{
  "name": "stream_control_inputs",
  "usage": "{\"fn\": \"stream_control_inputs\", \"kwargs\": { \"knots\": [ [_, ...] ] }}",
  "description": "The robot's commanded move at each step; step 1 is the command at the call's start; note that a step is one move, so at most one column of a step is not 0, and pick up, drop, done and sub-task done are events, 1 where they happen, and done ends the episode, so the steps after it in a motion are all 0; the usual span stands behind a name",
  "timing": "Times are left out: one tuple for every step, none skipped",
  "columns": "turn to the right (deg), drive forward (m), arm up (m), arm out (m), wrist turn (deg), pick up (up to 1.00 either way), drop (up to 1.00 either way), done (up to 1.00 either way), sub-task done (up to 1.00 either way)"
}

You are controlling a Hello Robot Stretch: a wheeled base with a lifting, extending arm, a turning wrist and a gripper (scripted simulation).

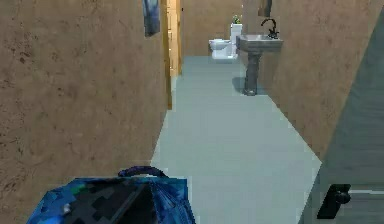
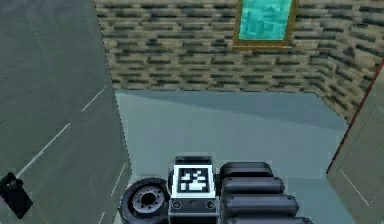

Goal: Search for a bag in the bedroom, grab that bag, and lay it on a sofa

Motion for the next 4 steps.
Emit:
{"fn": "stream_control_inputs", "kwargs": {
  "knots": [
    [0.0, 1.00, 0.00, 0.00, 0.0, 0.00, 0.00, 0.00, 0.00],
    [0.0, 1.00, 0.00, 0.00, 0.0, 0.00, 0.00, 0.00, 0.00],
    [3.0, 0.00, 0.00, 0.00, 0.0, 0.00, 0.00, 0.00, 0.00],
    [45.0, 0.00, 0.00, 0.00, 0.0, 0.00, 0.00, 0.00, 0.00]
  ]
}}
